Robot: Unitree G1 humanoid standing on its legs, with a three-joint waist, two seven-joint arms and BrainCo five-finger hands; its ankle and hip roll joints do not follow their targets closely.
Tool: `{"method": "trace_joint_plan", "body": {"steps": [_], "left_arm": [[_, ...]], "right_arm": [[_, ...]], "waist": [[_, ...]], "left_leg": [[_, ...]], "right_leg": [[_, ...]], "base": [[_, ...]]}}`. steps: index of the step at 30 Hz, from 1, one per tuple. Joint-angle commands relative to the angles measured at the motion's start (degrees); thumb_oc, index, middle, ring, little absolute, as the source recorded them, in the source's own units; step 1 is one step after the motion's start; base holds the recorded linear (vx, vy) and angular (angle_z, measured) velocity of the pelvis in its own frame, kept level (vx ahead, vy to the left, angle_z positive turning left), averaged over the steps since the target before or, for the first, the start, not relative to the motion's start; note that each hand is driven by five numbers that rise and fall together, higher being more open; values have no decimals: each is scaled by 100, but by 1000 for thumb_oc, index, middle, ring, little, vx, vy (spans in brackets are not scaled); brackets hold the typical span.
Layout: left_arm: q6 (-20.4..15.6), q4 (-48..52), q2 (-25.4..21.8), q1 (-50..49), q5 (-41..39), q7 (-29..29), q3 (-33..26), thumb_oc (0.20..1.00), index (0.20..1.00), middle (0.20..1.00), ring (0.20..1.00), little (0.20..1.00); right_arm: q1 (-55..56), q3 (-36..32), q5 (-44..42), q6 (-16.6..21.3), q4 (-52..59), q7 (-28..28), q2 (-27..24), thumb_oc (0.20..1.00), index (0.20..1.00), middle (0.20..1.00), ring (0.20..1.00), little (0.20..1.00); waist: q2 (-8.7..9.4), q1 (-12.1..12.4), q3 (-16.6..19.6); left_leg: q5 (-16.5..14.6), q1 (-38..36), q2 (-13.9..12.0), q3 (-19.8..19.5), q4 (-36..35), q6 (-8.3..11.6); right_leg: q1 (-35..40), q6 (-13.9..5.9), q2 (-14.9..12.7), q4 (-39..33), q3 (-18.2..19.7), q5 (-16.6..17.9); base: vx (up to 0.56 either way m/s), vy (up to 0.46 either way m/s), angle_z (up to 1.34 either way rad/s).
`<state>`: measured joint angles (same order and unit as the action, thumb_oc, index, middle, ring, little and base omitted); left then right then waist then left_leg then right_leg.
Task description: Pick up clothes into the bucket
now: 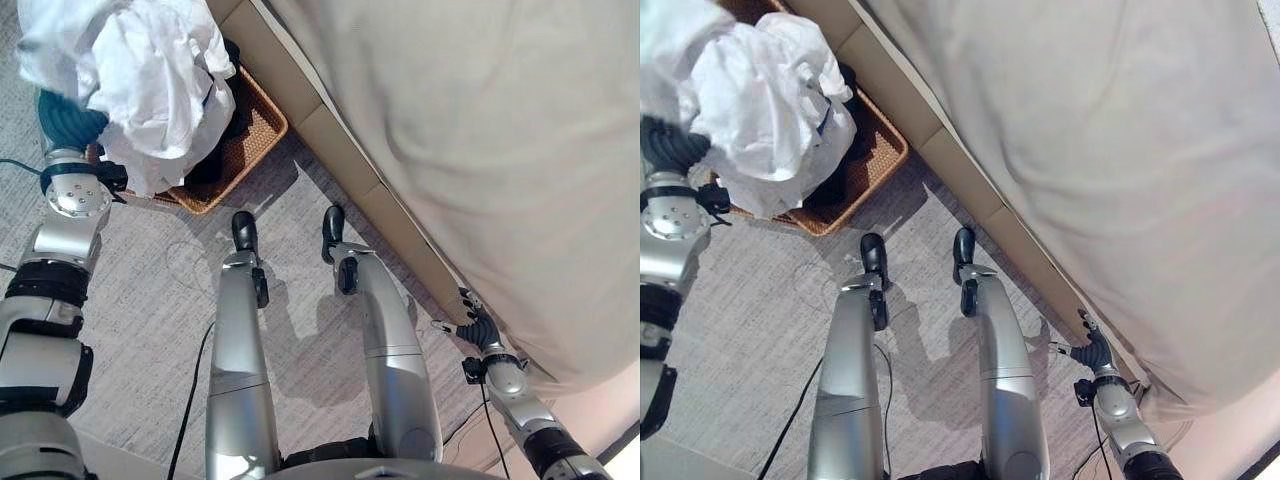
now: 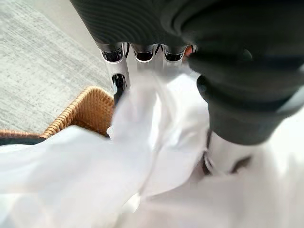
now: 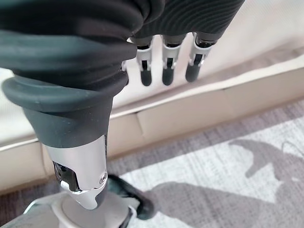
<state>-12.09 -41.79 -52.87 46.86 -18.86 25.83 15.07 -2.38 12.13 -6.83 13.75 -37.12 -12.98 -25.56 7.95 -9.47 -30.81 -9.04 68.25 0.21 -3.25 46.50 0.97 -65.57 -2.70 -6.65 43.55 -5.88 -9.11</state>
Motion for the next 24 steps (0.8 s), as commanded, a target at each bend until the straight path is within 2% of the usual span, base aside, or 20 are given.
{"method": "trace_joint_plan", "body": {"steps": [1, 7, 16, 18, 19, 20, 21, 24], "left_arm": [[-183, 59, -354, 342, -18, 31, 59, 1000, 1000, 1000, 1000, 1000], [3, -91, -185, 182, 175, -13, -43, 1000, 1000, 1000, 1000, 1000], [35, 13, 249, -647, -92, -24, -713, 1000, 1000, 1000, 1000, 1000], [-24, 86, 554, -1198, -201, 63, -1082, 1000, 1000, 1000, 1000, 1000], [-21, 102, 560, -1225, -196, 66, -1100, 1000, 1000, 1000, 1000, 1000], [-134, 290, 1023, -1845, -270, 122, -1424, 1000, 1000, 1000, 1000, 1000], [-132, 303, 1032, -1870, -266, 124, -1438, 1000, 1000, 1000, 1000, 1000], [-377, 598, 1641, -2505, -530, -13, -1618, 1000, 1000, 1000, 1000, 1000]], "right_arm": [[148, 145, -219, 143, 98, -80, -168, 1000, 1000, 1000, 1000, 1000], [114, 238, -150, 113, 97, -72, -141, 1000, 1000, 1000, 1000, 1000], [60, 295, -124, -7, 33, -99, -91, 1000, 1000, 1000, 1000, 1000], [14, 289, -106, -46, -14, -162, -39, 1000, 1000, 1000, 1000, 1000], [17, 298, -105, -46, -14, -163, -46, 1000, 1000, 1000, 1000, 1000], [-9, 222, -111, -67, -34, -230, -27, 1000, 1000, 1000, 1000, 1000], [-3, 231, -111, -66, -34, -231, -35, 1000, 1000, 1000, 1000, 1000], [-57, 127, -156, -79, -116, -239, -11, 1000, 1000, 1000, 1000, 1000]], "waist": [[51, 68, 102], [58, 92, 102], [50, 187, 102], [30, 257, 102], [29, 248, 102], [-47, 335, 102], [-49, 327, 102], [-182, 433, 102]], "left_leg": [[-443, -314, 89, 71, 84, -311], [-279, -468, 93, 67, -207, -254], [-44, -883, 77, 97, -704, -186], [66, -1167, 67, 99, -939, -144], [71, -1184, 68, 99, -951, -143], [152, -1584, 67, 126, -1191, -121], [156, -1606, 68, 126, -1207, -121], [244, -2130, 111, 133, -1494, -103]], "right_leg": [[445, -451, -343, -696, 93, 339], [564, -437, -327, -931, 83, 455], [929, -395, -309, -1276, -1, 591], [1173, -388, -288, -1448, -52, 652], [1189, -387, -288, -1459, -53, 655], [1532, -353, -284, -1545, -53, 645], [1552, -353, -284, -1557, -54, 648], [2006, -321, -289, -1657, -63, 622]], "base": [[0, 0, 0], [-18, -6, -1], [-51, -27, 2], [-51, -60, 2], [-59, -63, 1], [-42, -41, 1], [-44, -42, 0], [0, 0, 0]]}}
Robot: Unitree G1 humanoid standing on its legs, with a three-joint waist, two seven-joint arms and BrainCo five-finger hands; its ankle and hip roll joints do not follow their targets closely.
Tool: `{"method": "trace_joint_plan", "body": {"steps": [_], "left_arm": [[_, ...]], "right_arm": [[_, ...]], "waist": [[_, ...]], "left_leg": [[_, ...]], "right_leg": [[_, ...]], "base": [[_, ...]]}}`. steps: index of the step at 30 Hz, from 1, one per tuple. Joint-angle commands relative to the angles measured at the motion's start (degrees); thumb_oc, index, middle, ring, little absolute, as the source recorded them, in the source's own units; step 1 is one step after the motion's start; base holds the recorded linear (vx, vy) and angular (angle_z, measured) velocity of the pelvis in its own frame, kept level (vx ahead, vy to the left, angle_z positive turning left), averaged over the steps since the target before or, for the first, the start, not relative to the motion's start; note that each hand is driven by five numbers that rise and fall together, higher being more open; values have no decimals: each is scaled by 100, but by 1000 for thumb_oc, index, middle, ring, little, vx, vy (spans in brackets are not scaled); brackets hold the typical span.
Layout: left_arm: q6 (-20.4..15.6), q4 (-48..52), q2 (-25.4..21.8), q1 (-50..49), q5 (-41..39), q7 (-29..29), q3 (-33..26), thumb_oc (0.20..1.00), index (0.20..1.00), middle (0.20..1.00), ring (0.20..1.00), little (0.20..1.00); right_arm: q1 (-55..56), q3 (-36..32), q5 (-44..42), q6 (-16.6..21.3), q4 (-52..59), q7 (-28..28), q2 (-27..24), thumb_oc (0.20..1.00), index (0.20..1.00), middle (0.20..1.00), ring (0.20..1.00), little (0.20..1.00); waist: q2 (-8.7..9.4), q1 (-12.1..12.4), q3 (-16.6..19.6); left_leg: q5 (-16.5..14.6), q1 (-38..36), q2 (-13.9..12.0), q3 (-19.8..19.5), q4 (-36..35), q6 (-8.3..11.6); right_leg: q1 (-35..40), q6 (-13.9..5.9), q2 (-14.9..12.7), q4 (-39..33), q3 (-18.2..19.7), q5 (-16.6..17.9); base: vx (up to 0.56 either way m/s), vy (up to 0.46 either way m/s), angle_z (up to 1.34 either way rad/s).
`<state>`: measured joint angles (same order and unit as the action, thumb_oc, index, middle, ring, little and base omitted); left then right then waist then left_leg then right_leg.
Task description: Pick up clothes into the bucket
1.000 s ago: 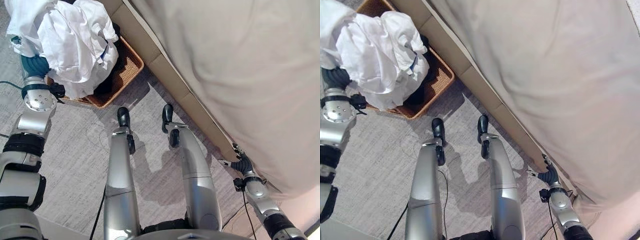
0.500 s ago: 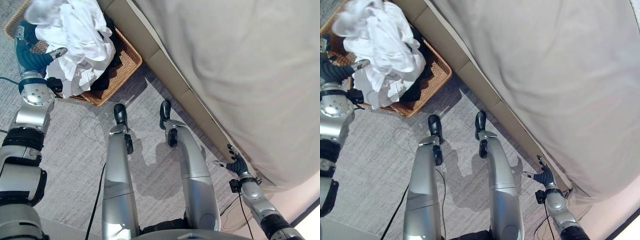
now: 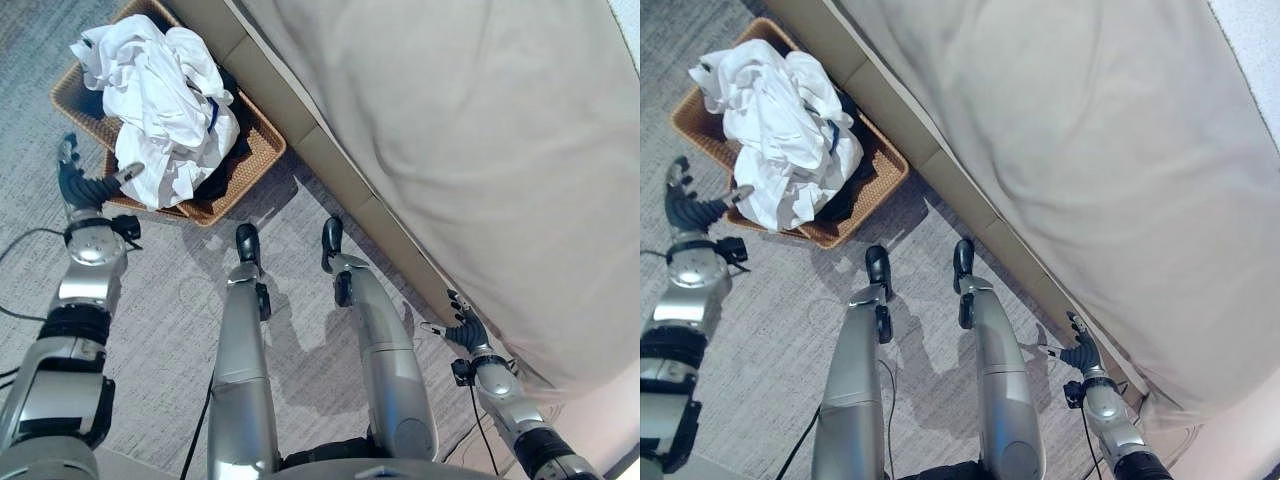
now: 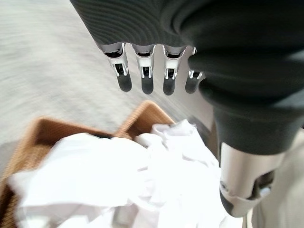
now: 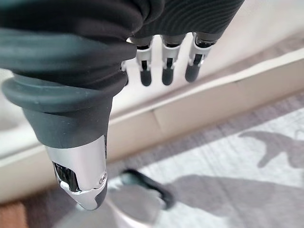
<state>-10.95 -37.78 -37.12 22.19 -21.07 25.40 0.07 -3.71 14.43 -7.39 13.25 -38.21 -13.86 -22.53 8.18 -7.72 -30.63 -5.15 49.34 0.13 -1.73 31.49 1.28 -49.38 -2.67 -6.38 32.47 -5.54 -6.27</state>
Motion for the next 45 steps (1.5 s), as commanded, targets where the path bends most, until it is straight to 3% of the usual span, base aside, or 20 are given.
{"method": "trace_joint_plan", "body": {"steps": [1, 3, 4, 9, 13, 19, 26, 29, 38, 45], "left_arm": [[-494, 200, 74, -57, -312, 25, -124, 1000, 1000, 1000, 1000, 1000], [-671, 186, 679, -538, -571, -444, -81, 1000, 1000, 1000, 1000, 1000], [-721, 136, 901, -637, -657, -625, -51, 1000, 1000, 1000, 1000, 1000], [-799, 188, 1499, -1259, -711, -1295, 174, 1000, 1000, 1000, 1000, 1000], [-746, 155, 1702, -1746, -657, -1658, 192, 1000, 1000, 1000, 1000, 1000], [-580, -569, 2004, -2049, -108, -1874, 217, 1000, 1000, 1000, 1000, 1000], [-501, -1398, 2387, -2249, 207, -1957, 250, 1000, 1000, 1000, 1000, 1000], [-421, -1720, 2562, -2411, 578, -2155, 517, 1000, 1000, 1000, 1000, 1000], [-219, -2472, 2784, -2607, 995, -2298, 725, 1000, 1000, 1000, 1000, 1000], [-215, -2334, 2718, -2633, 1375, -2384, 990, 1000, 1000, 1000, 1000, 1000]], "right_arm": [[85, -95, -102, -26, -9, -150, -322, 1000, 1000, 1000, 1000, 1000], [1, -215, -215, 16, -167, -71, -285, 1000, 1000, 1000, 1000, 1000], [-74, -273, -314, 36, -301, -30, -236, 1000, 1000, 1000, 1000, 1000], [-73, -556, -381, 62, -685, 124, -137, 1000, 1000, 1000, 1000, 1000], [92, -726, -468, 21, -971, 304, -44, 1000, 1000, 1000, 1000, 1000], [316, -702, -772, -97, -1424, 831, 260, 1000, 1000, 1000, 1000, 1000], [493, -635, -941, -118, -1699, 1108, 527, 1000, 1000, 1000, 1000, 1000], [616, -618, -1119, -80, -1783, 1290, 650, 1000, 1000, 1000, 1000, 1000], [692, -447, -1050, -125, -2097, 1337, 879, 1000, 1000, 1000, 1000, 1000], [653, -228, -771, -166, -2107, 1393, 879, 1000, 1000, 1000, 1000, 1000]], "waist": [[-208, 249, 84], [-338, 330, 84], [-389, 332, 84], [-627, 358, 85], [-765, 376, 595], [-798, 434, 1323], [-687, 492, 1884], [-653, 486, 2107], [-660, 469, 2360], [-687, 508, 2357]], "left_leg": [[-138, -266, 121, -21, -15, -133], [8, -1023, 152, -26, -496, -88], [281, -1239, 159, 9, -777, -84], [498, -2728, 123, -13, -1597, 27], [600, -3439, 85, -7, -2044, 94], [612, -4267, -41, 89, -2401, 218], [534, -4886, -167, 189, -2553, 270], [446, -5173, -178, 231, -2594, 250], [422, -5539, -180, 267, -2983, 193], [392, -5569, -151, 267, -2975, 169]], "right_leg": [[413, -325, -317, -565, -99, 341], [1104, -301, -301, -794, -128, 310], [1311, -254, -320, -988, -185, 489], [2763, -280, -282, -1550, -308, 497], [3469, -297, -197, -1911, -353, 492], [4380, -276, 24, -2502, -431, 459], [5159, -242, 145, -2952, -473, 428], [5461, -216, 173, -3023, -456, 379], [5718, -242, 185, -3207, -474, 400], [5819, -273, 160, -3290, -484, 425]], "base": [[8, -42, 0], [-22, -67, 6], [-48, -39, 8], [57, -55, 8], [130, -79, 4], [103, -75, -1], [95, -54, 1], [88, -26, -1], [41, 2, 0], [7, 2, 0]]}}
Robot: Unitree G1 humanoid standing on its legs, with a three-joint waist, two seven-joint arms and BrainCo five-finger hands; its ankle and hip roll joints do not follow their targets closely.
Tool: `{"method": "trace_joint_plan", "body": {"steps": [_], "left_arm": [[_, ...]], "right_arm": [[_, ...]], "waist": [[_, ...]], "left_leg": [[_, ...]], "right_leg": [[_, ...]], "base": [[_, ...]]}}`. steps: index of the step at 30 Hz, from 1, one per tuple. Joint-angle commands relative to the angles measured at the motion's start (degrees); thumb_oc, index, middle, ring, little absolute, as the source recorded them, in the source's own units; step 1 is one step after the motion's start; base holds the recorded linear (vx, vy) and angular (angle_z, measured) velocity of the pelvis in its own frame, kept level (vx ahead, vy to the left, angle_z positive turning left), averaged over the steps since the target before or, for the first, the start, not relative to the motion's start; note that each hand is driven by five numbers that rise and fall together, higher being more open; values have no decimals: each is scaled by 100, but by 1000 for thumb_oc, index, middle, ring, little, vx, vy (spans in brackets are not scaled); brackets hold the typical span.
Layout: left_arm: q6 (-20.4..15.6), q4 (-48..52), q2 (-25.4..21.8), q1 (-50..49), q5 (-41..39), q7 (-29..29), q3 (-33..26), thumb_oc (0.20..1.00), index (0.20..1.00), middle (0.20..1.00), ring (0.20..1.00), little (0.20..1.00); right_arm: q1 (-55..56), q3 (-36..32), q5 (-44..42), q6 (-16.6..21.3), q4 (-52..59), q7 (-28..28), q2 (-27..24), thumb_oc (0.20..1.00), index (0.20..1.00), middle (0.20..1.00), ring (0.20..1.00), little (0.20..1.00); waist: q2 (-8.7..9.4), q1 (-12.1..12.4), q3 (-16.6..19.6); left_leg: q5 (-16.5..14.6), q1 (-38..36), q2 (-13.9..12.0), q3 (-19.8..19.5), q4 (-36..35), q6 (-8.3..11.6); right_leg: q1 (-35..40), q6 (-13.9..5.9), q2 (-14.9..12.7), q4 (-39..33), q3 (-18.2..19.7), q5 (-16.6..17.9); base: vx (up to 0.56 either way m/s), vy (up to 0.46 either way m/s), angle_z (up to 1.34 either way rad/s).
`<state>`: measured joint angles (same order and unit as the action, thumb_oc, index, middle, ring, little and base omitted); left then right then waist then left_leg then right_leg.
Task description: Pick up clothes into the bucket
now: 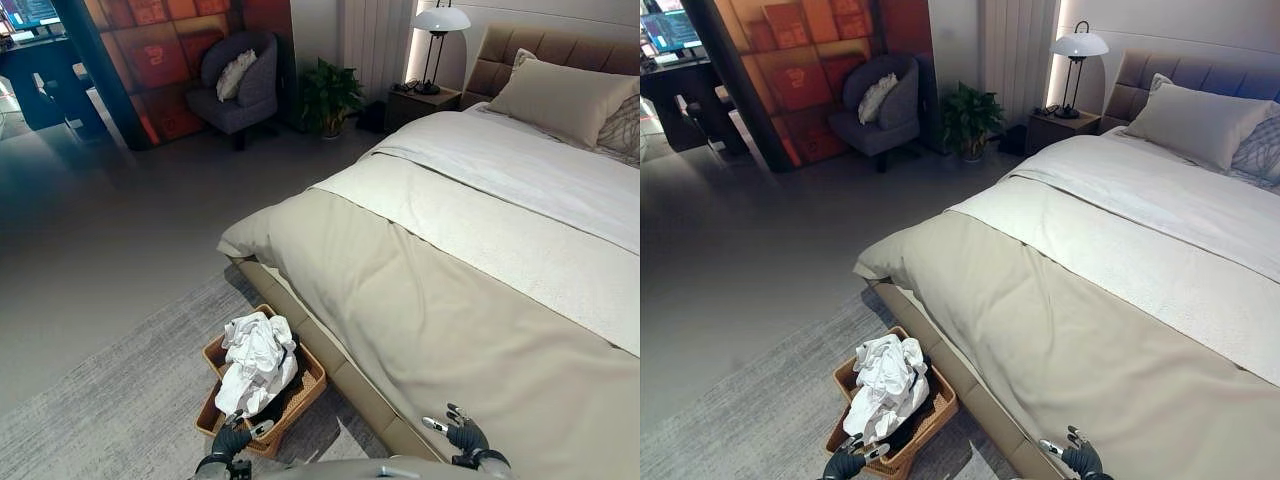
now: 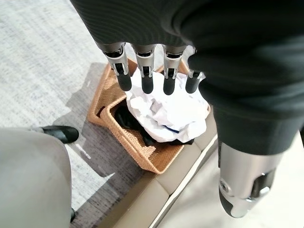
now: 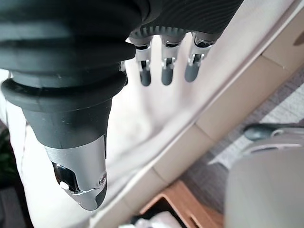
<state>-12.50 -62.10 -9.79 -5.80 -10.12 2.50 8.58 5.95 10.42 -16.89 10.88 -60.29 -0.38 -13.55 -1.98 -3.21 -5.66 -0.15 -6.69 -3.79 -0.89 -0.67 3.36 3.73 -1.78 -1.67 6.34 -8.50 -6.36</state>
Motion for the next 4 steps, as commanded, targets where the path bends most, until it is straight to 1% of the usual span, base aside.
{"method": "trace_joint_plan", "body": {"steps": [1, 4], "left_arm": [[-58, 52, -5, 170, 255, -109, 134, 1000, 1000, 1000, 1000, 1000], [-48, 135, 15, 187, 119, -125, 146, 1000, 1000, 1000, 1000, 1000]], "right_arm": [[-326, 214, 206, 58, 86, 54, -9, 1000, 1000, 1000, 1000, 1000], [-345, 229, 201, 50, 89, 57, 2, 1000, 1000, 1000, 1000, 1000]], "waist": [[327, 57, -140], [316, 45, -152]], "left_leg": [[-110, 25, 237, 182, 228, -40], [-120, -1, 246, 160, 221, -37]], "right_leg": [[516, -362, -307, -678, -197, 423], [544, -354, -298, -667, -201, 397]], "base": [[0, 0, 0], [0, 0, 0]]}}
